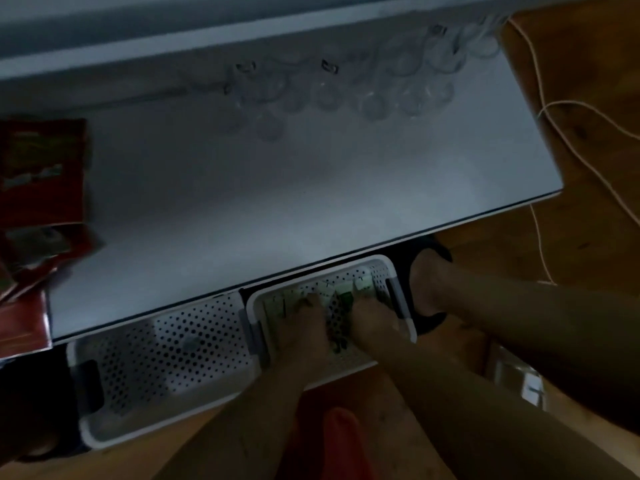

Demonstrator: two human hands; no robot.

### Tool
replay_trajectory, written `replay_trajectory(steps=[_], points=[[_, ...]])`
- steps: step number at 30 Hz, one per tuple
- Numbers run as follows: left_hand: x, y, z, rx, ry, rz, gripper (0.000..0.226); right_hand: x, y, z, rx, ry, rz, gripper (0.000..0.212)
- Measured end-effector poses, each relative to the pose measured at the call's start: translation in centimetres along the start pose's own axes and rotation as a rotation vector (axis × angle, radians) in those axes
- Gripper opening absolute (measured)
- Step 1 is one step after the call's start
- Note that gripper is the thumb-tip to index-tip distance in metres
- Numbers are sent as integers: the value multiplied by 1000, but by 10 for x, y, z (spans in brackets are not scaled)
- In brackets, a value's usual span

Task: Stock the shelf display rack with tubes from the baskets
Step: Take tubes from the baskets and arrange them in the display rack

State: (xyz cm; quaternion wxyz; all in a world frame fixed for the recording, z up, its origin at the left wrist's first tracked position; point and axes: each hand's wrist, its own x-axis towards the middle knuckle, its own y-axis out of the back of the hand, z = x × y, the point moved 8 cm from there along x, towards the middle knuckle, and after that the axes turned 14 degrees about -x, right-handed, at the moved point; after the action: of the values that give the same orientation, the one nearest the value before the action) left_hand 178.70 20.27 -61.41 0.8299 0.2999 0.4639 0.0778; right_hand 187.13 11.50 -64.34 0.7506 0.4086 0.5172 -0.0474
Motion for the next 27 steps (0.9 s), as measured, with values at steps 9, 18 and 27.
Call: replay_trajectory(steps=[9, 18, 27], points=[[11, -9, -15, -419, -12, -159, 28, 4, 10, -3, 400, 98, -46, 7], [-17, 35, -23, -675, 52, -153, 25, -45, 41, -21, 724, 253, -219, 16], [-89, 92, -12, -735, -109, -191, 37, -109, 95, -30, 655, 419, -90, 39]])
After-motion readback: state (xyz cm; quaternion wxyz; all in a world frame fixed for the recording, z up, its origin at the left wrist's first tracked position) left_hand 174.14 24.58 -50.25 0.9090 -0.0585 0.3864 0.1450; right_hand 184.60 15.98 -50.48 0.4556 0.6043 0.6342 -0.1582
